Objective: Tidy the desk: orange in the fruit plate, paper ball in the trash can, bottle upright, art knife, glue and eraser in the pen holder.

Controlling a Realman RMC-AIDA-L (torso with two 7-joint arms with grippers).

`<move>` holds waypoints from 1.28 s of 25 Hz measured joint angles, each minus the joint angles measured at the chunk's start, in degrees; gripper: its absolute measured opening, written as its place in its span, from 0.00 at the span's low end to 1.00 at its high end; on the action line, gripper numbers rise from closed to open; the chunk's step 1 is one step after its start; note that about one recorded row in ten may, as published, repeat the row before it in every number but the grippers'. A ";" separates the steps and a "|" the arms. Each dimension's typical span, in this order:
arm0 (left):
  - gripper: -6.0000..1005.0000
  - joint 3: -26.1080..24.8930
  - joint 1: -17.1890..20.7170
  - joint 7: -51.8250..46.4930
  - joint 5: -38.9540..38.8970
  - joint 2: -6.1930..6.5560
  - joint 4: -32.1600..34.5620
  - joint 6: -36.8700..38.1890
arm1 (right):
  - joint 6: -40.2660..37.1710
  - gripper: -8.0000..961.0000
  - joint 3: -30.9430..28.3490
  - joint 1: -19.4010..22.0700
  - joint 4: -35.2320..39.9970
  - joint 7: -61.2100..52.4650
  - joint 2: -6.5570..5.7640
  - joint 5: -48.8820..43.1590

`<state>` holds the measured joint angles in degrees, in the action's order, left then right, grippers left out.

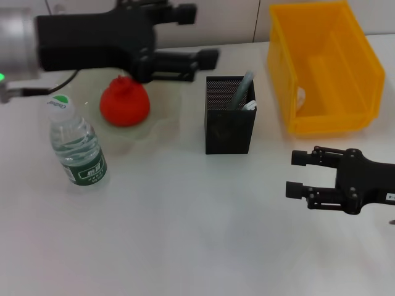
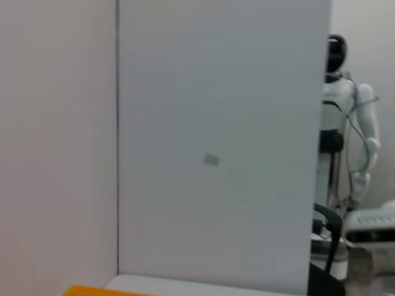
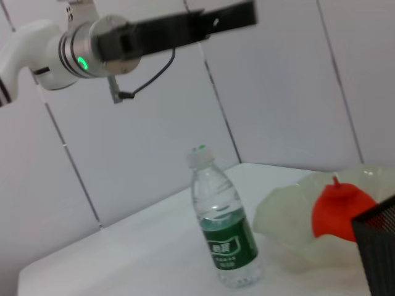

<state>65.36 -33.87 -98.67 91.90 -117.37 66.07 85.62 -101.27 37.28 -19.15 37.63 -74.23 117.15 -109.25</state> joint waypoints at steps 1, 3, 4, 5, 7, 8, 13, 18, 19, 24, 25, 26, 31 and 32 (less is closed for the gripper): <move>0.86 -2.78 1.34 0.38 1.65 1.01 0.97 5.19 | -1.14 0.79 0.04 -0.16 1.45 -0.29 -0.02 -0.05; 0.86 -3.29 2.86 0.62 2.37 1.46 1.99 7.30 | -2.04 0.79 0.09 -0.36 3.76 -1.08 0.13 -0.31; 0.86 -3.38 3.41 0.69 2.59 1.56 2.63 7.84 | -2.04 0.79 0.09 -0.36 3.76 -1.08 0.13 -0.31; 0.86 -3.42 4.22 0.72 2.76 1.64 3.24 8.24 | -2.51 0.79 0.10 -0.56 5.29 -1.70 0.29 -0.60; 0.86 -3.58 6.39 0.73 3.05 1.75 5.50 9.18 | -3.25 0.79 0.17 -1.18 7.71 -2.90 0.69 -1.47; 0.86 -3.86 7.69 0.73 3.10 1.79 6.80 9.62 | -3.65 0.79 0.33 -2.07 9.80 -4.06 1.15 -2.44; 0.86 -7.75 12.09 0.41 3.10 1.48 11.13 14.72 | -4.23 0.79 3.99 -4.20 14.70 -7.44 1.82 -3.12; 0.86 -10.71 14.51 1.67 3.18 1.36 10.66 19.78 | -4.29 0.79 9.36 -6.64 17.18 -9.24 1.91 -2.64; 0.86 -10.72 14.84 1.97 3.19 1.32 10.52 20.09 | -4.29 0.79 10.33 -7.18 17.41 -9.30 1.96 -2.54; 0.86 -10.48 16.40 3.97 3.42 1.14 8.72 21.07 | -4.30 0.79 13.40 -9.13 18.20 -9.47 2.10 -1.93; 0.86 -10.43 16.64 4.85 3.61 1.14 7.61 21.29 | -4.28 0.79 14.12 -9.58 18.41 -9.55 2.13 -1.72; 0.86 -10.43 16.81 6.25 4.16 1.20 5.80 21.72 | -4.23 0.79 15.25 -10.22 18.90 -9.69 2.17 -1.40; 0.86 -10.88 16.83 10.33 7.11 1.41 2.80 22.12 | -4.10 0.79 17.33 -10.61 21.10 -11.14 2.20 -0.87; 0.86 -10.88 16.83 10.33 7.11 1.41 2.80 22.12 | -4.10 0.79 17.33 -10.61 21.10 -11.14 2.20 -0.87</move>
<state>54.48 -17.04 -88.34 99.01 -115.96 68.87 107.74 -105.37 54.61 -29.76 58.73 -85.37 119.36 -110.12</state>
